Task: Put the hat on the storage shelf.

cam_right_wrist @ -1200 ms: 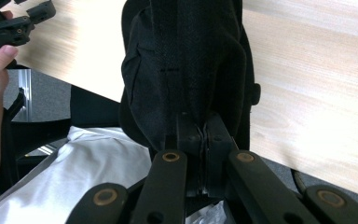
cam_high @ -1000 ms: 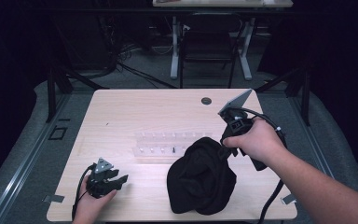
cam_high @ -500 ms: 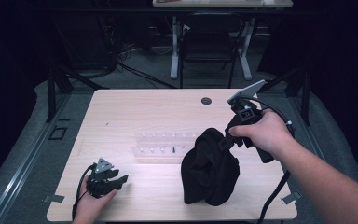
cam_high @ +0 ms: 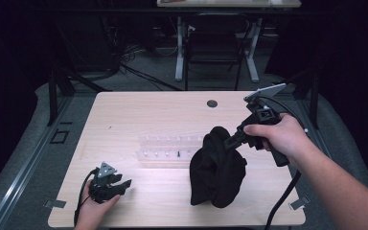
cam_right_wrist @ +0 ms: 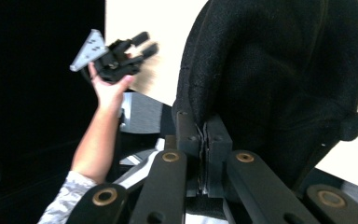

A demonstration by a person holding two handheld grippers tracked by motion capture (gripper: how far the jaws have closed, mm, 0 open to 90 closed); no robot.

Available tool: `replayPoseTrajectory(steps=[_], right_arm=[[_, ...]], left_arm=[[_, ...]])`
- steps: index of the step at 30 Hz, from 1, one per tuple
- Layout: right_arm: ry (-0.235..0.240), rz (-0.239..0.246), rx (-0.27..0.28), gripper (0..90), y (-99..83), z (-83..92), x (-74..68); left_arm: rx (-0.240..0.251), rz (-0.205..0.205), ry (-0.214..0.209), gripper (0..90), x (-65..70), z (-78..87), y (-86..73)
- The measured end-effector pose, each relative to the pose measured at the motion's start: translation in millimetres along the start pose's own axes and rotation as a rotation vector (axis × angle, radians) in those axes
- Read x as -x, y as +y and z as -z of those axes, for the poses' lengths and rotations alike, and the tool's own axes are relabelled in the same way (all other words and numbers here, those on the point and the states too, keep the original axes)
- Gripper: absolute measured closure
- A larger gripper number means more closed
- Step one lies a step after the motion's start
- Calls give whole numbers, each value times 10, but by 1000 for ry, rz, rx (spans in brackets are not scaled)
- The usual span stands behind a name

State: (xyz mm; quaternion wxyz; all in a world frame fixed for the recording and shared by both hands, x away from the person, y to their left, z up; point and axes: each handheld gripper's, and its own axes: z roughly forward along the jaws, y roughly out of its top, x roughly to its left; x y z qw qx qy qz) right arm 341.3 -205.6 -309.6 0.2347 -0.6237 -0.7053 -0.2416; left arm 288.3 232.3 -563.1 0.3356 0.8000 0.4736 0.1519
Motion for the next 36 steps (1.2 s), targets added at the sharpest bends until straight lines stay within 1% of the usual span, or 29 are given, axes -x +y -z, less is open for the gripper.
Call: replayPoseTrajectory(steps=[2,3,5,6,7,8,10,11,13,16,18,20,21,22,24,27,28,29,30,33,36], right_arm=[[24,-6,15,881,-7,19,-17],[38,4,3,880,-4,44,-15],[62,-2,15,881,-4,69,-42],[73,6,17,881,1,84,-48],[84,6,25,881,4,95,-59],[92,11,25,881,10,109,-65],[96,14,30,881,16,119,-74],[108,15,46,881,32,142,-101],[121,23,50,880,45,164,-118],[133,39,60,881,71,208,-147],[146,34,77,881,84,238,-170],[155,41,88,880,102,272,-176],[162,47,103,881,111,280,-178],[166,43,109,881,119,293,-187],[169,54,113,881,141,321,-193],[178,55,133,880,172,346,-210],[185,47,144,881,183,352,-221],[189,46,146,881,196,364,-229],[189,60,148,881,208,373,-225],[196,54,169,881,245,391,-245],[191,55,174,880,284,406,-257]], left_arm=[[0,0,0,527,1,-1,1],[1,2,-1,527,3,-1,1],[-1,-2,-1,527,5,-2,2],[-13,-5,-1,527,4,7,7],[-11,-5,0,527,5,5,5],[1,-2,1,527,6,-2,1],[1,-2,1,527,4,0,1],[1,-1,0,527,2,1,0],[-1,-1,0,527,1,0,0],[1,-2,0,527,2,2,0],[2,-2,0,527,0,2,0],[6,1,3,527,-2,-3,-3],[6,2,3,527,-2,-4,-3],[5,1,3,527,-2,-5,-3],[-1,-2,-1,527,-1,-1,1],[-1,-2,-2,527,-2,-2,2],[-2,-2,-1,527,-3,-3,2],[5,0,2,527,-2,-8,-1],[5,0,2,528,-2,-9,-2],[4,0,2,527,-5,-11,-2],[5,1,0,526,-5,-14,0]])
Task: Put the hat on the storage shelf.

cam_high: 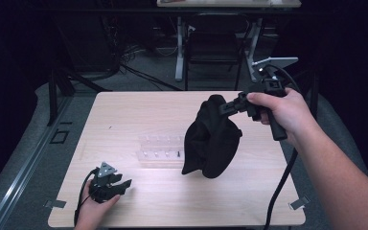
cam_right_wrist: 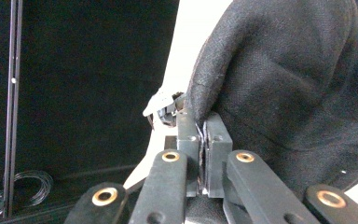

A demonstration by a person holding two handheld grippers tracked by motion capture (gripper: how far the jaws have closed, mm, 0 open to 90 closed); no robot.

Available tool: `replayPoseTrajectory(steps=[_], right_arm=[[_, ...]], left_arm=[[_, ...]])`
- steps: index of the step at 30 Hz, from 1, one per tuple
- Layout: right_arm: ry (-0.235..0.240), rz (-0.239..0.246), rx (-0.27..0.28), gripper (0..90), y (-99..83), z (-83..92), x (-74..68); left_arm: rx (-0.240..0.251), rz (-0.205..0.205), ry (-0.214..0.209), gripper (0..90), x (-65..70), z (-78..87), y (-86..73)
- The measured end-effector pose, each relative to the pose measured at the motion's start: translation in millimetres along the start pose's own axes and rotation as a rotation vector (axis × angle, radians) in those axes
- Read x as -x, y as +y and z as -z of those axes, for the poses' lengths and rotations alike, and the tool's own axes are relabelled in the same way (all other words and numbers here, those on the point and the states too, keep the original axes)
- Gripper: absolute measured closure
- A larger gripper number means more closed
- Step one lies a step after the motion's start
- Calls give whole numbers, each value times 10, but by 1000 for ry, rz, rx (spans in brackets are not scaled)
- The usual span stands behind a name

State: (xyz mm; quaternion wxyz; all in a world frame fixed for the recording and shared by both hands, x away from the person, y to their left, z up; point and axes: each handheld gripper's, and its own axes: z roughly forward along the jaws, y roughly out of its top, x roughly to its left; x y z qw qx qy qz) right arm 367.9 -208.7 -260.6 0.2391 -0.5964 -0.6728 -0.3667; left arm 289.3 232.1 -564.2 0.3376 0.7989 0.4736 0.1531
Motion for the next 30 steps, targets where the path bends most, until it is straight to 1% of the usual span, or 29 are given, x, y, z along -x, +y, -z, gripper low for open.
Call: replayPoseTrajectory(steps=[2,3,4,6,7,10,12,13,15,17,19,20,22,23,25,26,30], right_arm=[[-1,-6,13,880,27,-8,-5],[1,2,7,880,43,-10,4],[2,-4,16,880,58,-21,0],[-5,-8,21,880,92,-38,-1],[-10,-5,19,880,110,-44,1],[9,-3,31,880,163,-76,0],[7,1,35,880,199,-99,2],[8,-2,40,880,217,-118,4],[4,-6,50,880,251,-155,9],[0,-9,44,880,284,-191,16],[3,-13,48,880,312,-233,11],[4,-5,49,880,326,-249,14],[7,-8,44,880,361,-267,8],[6,-2,51,880,376,-279,14],[9,-3,60,880,409,-302,12],[7,-5,59,880,426,-312,14],[-1,-3,55,880,499,-368,62]], left_arm=[[-1,-1,0,525,1,-3,1],[-2,-1,0,525,1,-4,1],[-2,-1,0,525,1,-4,1],[-3,-4,-2,525,3,-4,2],[-11,-6,-5,525,1,3,5],[-10,-6,-5,525,1,3,4],[-10,-4,-5,525,1,1,4],[-3,-5,-2,525,2,-6,2],[-3,-5,-3,525,1,-7,2],[-4,-6,-2,525,1,-10,2],[-5,-6,-2,525,1,-12,1],[-5,-6,-2,525,1,-12,1],[-4,-6,-3,525,2,-10,1],[-3,-6,-5,525,1,-9,1],[0,-4,-9,520,2,-7,1],[-5,-5,-13,520,1,1,4],[15,-5,-16,512,16,14,5]])
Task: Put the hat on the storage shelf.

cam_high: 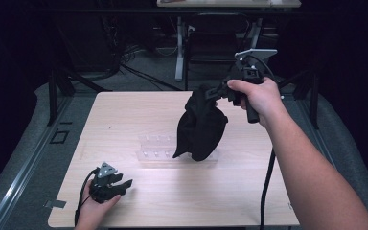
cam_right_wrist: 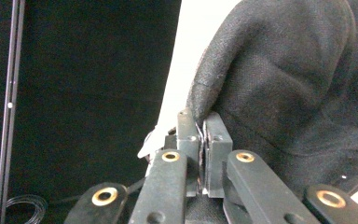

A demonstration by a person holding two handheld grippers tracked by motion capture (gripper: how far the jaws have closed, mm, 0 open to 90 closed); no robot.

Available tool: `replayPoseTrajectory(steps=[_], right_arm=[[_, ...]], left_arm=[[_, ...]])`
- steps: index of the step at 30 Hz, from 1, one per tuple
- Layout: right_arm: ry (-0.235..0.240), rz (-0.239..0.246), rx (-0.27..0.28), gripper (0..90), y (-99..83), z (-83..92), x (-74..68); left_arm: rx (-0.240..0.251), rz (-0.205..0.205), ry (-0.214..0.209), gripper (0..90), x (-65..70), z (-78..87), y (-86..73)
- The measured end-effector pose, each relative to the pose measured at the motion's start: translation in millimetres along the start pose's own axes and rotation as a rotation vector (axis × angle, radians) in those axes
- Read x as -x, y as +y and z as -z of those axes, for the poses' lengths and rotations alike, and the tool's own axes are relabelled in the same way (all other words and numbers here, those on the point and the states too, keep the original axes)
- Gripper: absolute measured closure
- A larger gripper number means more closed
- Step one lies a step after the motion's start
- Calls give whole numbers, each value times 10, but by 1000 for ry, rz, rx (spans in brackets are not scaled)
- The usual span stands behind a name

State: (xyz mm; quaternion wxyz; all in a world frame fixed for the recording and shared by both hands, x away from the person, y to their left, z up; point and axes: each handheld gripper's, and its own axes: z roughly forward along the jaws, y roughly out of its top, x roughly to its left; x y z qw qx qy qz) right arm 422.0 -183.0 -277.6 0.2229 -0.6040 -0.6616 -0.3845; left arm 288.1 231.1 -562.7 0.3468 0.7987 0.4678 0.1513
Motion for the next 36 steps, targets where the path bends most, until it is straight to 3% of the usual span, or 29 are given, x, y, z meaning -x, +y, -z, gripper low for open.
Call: replayPoseTrajectory(steps=[7,16,23,30,32,36], right_arm=[[-23,-1,-38,880,104,-111,80],[10,15,-21,877,140,-236,55],[84,-4,8,875,123,-344,98],[75,-3,13,874,121,-349,70],[74,-3,15,872,117,-348,71],[76,-6,27,869,106,-353,69]], left_arm=[[53,-11,-18,508,62,17,57],[122,-22,-55,504,149,104,221],[140,-93,-73,503,339,172,404],[193,-139,-105,513,490,227,663],[219,-163,-129,542,600,232,811],[215,-205,-148,607,764,213,968]])
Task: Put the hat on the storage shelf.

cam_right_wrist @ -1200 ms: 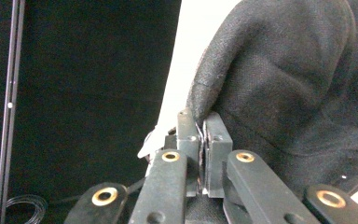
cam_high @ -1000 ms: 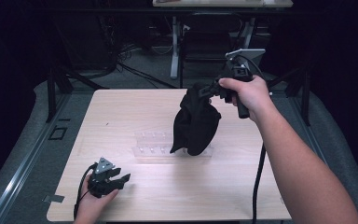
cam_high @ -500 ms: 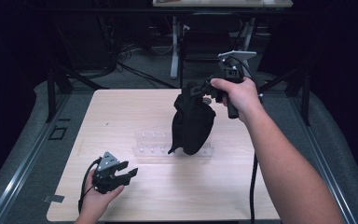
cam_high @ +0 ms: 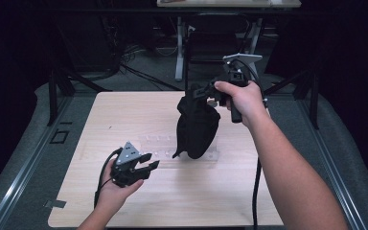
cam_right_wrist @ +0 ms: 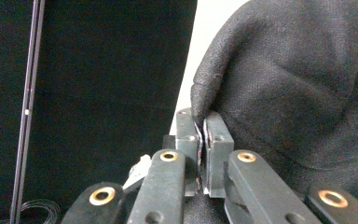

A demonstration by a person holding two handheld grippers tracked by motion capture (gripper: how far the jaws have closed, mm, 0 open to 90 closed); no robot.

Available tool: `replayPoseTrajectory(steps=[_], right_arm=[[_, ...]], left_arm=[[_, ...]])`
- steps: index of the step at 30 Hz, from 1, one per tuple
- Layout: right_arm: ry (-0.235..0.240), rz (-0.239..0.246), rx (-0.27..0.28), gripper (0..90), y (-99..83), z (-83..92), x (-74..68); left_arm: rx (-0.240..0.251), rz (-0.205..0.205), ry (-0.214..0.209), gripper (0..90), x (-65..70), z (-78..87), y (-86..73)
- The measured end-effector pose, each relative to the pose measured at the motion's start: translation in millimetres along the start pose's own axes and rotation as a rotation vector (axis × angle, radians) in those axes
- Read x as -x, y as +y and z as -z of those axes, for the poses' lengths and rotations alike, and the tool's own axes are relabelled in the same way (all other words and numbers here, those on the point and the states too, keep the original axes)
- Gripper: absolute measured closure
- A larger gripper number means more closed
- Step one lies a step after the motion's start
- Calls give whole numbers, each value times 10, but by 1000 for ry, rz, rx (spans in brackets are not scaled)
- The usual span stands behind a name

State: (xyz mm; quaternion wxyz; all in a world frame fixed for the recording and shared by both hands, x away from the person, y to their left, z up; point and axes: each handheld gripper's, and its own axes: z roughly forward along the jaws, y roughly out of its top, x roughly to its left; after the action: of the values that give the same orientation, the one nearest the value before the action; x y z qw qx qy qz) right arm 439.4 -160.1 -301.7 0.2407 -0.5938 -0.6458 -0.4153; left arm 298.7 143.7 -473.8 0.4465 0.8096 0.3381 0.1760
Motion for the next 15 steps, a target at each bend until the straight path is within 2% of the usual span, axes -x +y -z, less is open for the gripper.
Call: replayPoseTrajectory(steps=[6,9,10,11,13,15], right_arm=[[5,7,-8,866,-16,-10,-14],[10,4,-3,865,-16,-22,-19],[12,4,-4,864,-15,-26,-20],[14,3,-3,864,-14,-33,-24],[18,9,-10,863,-15,-45,-29],[22,9,-14,862,-16,-58,-38]], left_arm=[[0,-46,-15,620,154,-92,157],[3,-73,-36,620,221,-125,226],[3,-73,-36,621,221,-125,226],[-6,-95,-34,627,262,-150,258],[-13,-107,-31,639,288,-178,280],[-17,-110,-32,650,304,-202,300]])
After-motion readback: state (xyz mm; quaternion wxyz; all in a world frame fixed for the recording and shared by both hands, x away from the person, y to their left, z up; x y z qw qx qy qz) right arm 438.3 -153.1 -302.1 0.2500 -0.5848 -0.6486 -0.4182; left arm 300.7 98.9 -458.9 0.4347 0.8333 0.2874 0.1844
